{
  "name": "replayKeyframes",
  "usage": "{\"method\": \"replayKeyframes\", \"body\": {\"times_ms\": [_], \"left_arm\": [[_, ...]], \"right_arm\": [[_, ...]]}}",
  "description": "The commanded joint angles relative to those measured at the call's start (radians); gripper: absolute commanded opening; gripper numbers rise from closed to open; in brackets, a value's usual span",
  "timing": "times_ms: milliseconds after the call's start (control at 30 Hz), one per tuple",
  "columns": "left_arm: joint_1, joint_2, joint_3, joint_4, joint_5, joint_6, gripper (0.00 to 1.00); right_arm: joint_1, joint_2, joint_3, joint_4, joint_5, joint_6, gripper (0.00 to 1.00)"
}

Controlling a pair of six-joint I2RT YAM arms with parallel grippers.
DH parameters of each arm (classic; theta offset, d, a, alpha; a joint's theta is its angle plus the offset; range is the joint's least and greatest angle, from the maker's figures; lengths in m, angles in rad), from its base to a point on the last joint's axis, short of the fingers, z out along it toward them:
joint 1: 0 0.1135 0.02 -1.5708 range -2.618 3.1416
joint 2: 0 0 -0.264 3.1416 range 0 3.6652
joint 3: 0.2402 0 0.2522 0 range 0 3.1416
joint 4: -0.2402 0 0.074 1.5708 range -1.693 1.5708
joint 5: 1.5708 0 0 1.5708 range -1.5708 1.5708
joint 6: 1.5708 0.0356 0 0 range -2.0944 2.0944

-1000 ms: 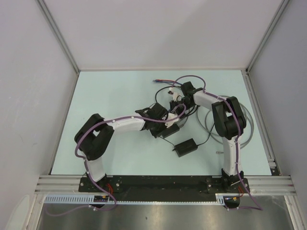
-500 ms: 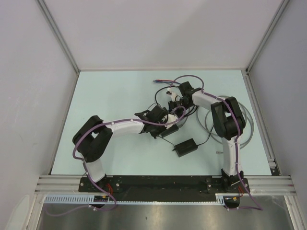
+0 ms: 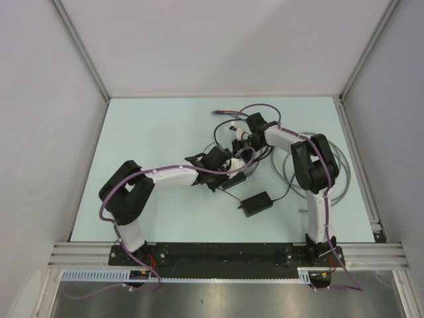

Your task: Pull the plug from the switch port

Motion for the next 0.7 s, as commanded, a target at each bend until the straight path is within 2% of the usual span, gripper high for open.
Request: {"method": "replayKeyframes", "body": {"times_ms": [0, 667], "left_arm": [[0.007, -0.033, -0.024, -0.117, 0.090, 0.004, 0.00], [0.004, -0.079, -0.100, -0.148, 0.081, -0.002, 0.00]], "right_arm": [[0.007, 0.058, -0.004, -0.021, 0.161, -0.031, 0.00], [0.017, 0.059, -0.004, -0.026, 0.221, -0.012, 0.00]]}}
